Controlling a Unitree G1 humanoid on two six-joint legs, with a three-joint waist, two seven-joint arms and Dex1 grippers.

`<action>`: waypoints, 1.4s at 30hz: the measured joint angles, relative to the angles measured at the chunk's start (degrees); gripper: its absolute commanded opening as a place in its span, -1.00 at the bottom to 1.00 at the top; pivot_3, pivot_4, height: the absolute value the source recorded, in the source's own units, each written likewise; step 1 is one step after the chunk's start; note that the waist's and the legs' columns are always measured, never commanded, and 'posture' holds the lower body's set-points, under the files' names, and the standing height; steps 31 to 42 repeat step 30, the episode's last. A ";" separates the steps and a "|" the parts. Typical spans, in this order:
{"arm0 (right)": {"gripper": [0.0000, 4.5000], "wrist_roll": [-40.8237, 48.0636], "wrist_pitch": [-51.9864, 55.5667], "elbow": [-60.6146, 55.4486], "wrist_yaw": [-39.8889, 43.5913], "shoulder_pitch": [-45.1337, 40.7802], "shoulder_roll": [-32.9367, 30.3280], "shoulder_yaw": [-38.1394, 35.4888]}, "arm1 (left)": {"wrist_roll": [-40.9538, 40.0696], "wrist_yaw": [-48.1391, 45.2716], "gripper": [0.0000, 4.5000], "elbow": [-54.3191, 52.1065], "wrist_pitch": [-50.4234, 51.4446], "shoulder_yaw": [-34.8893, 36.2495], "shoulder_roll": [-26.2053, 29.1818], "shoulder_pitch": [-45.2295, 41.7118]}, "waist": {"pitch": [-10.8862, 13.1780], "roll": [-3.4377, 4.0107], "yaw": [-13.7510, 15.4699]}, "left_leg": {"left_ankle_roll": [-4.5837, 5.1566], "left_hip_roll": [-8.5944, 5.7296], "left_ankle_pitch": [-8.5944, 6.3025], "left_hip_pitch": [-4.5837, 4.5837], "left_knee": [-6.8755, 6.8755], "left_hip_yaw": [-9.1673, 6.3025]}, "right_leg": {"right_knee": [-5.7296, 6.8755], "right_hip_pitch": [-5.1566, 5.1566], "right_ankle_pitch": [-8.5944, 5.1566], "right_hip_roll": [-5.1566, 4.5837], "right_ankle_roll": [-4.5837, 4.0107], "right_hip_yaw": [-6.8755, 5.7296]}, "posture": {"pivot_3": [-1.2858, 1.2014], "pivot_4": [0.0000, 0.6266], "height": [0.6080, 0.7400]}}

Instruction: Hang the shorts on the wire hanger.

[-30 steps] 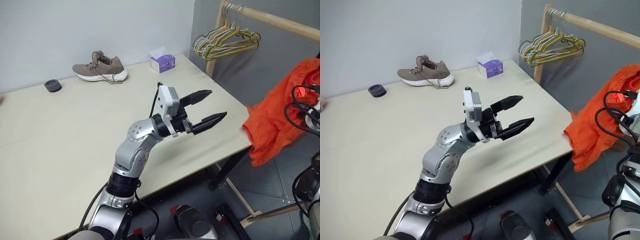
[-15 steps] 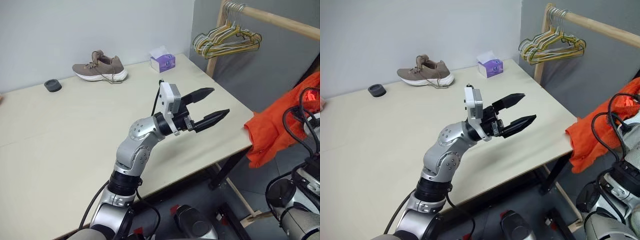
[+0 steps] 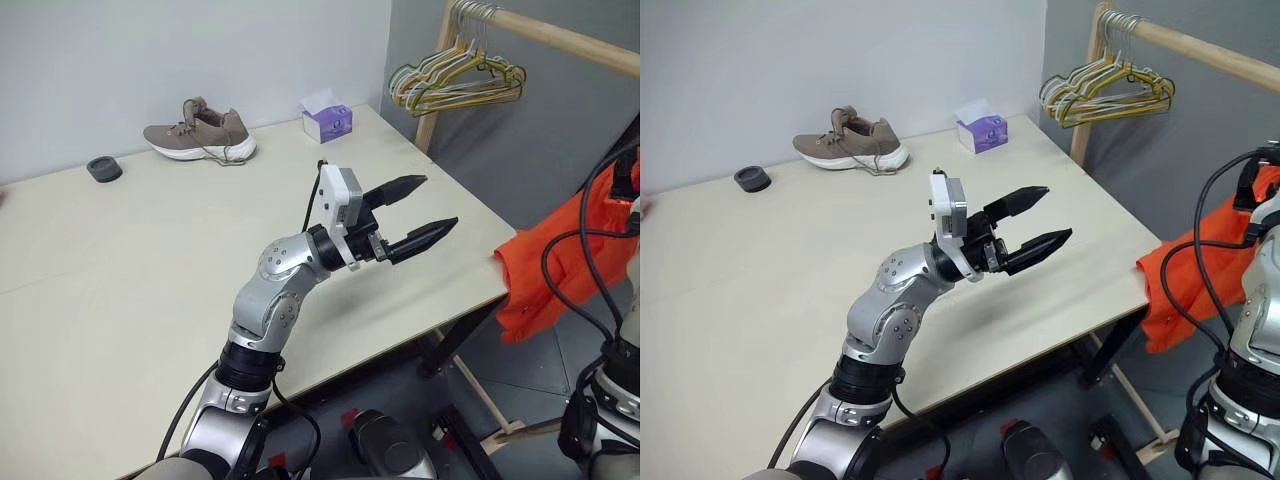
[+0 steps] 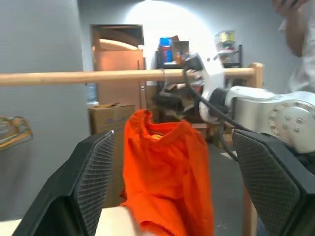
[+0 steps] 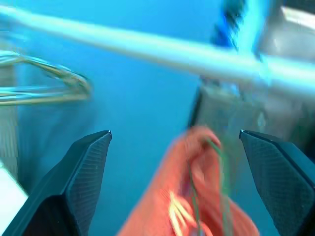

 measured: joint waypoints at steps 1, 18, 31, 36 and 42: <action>0.97 0.22 -1.80 -0.31 0.98 0.58 0.26 1.61 | 1.04 1.07 0.79 0.73 -0.47 0.17 0.17 0.00 | 0.00 0.00 -0.07 | 0.00 0.00 0.00 0.02 0.00 0.01 | 0.00 0.00 0.00 0.00 0.00 0.02 | -0.26 -0.74 1.00; 0.97 8.44 -29.79 23.54 27.26 6.32 18.11 30.06 | 32.61 42.89 0.79 1.30 10.71 17.97 12.46 20.88 | 0.14 -0.22 7.15 | -0.02 0.10 -0.01 -0.14 -0.02 -0.42 | 0.16 -0.11 0.01 0.08 -0.03 -0.32 | -0.07 -0.76 1.00; 0.97 7.18 -39.68 42.93 29.93 -3.53 22.02 30.88 | 25.13 40.18 0.79 1.39 11.08 24.35 12.36 20.71 | 0.36 -0.28 16.37 | -0.04 0.10 0.01 -0.13 0.08 -0.47 | 0.15 -0.05 0.12 0.09 -0.11 -0.42 | -0.01 -0.61 1.00; 0.97 7.18 -39.68 42.93 29.93 -3.53 22.02 30.88 | 25.13 40.18 0.79 1.39 11.08 24.35 12.36 20.71 | 0.36 -0.28 16.37 | -0.04 0.10 0.01 -0.13 0.08 -0.47 | 0.15 -0.05 0.12 0.09 -0.11 -0.42 | -0.01 -0.61 1.00; 0.97 7.18 -39.68 42.93 29.93 -3.53 22.02 30.88 | 25.13 40.18 0.79 1.39 11.08 24.35 12.36 20.71 | 0.36 -0.28 16.37 | -0.04 0.10 0.01 -0.13 0.08 -0.47 | 0.15 -0.05 0.12 0.09 -0.11 -0.42 | -0.01 -0.61 1.00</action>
